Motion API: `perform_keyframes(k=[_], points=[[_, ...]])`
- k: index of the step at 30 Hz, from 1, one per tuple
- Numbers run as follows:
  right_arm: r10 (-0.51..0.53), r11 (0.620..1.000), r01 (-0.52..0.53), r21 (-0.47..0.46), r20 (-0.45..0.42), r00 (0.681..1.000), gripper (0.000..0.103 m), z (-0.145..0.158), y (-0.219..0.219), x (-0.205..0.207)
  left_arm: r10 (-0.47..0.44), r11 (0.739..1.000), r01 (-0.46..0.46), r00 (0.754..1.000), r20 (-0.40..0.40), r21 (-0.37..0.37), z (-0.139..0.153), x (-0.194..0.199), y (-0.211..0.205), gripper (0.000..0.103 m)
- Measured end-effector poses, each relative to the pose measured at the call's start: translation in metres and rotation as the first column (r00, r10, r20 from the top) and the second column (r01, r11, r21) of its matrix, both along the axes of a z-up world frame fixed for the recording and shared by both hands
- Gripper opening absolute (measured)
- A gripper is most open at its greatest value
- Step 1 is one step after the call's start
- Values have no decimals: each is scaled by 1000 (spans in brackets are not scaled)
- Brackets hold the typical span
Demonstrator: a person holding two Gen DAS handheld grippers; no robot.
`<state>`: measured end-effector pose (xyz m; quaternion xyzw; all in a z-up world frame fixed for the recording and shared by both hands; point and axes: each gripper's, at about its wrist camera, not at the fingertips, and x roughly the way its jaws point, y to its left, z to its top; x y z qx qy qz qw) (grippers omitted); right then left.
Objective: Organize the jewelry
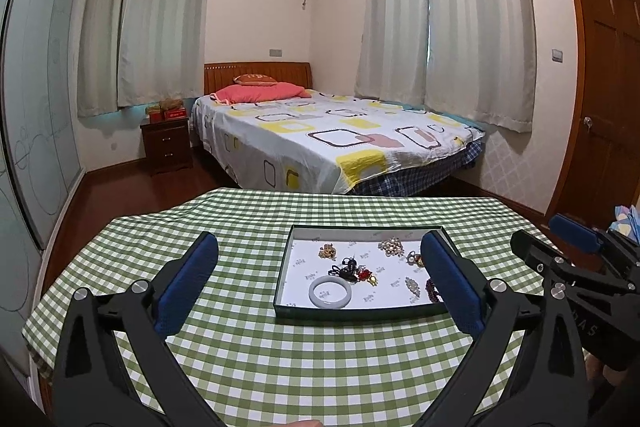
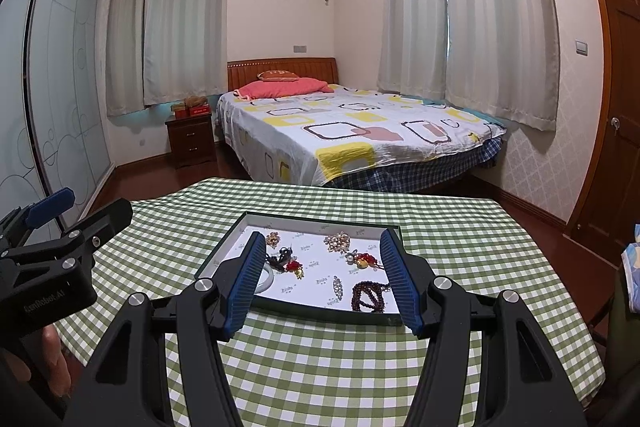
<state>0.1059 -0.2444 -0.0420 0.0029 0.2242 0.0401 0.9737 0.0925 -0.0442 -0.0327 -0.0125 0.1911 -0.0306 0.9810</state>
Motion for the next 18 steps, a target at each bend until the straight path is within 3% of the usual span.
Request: perform_keyframes(k=[8, 18], points=[[2, 1000, -2, -1, -3, 1000, 58, 0, 2, -1, 4, 999, -5, 1000, -11, -38, -3, 2, 6, 99], [1, 1000, -1, 1, -11, 1000, 58, -3, -1, -1, 14, 1000, -14, 1000, -12, -15, -10, 8, 7, 99]])
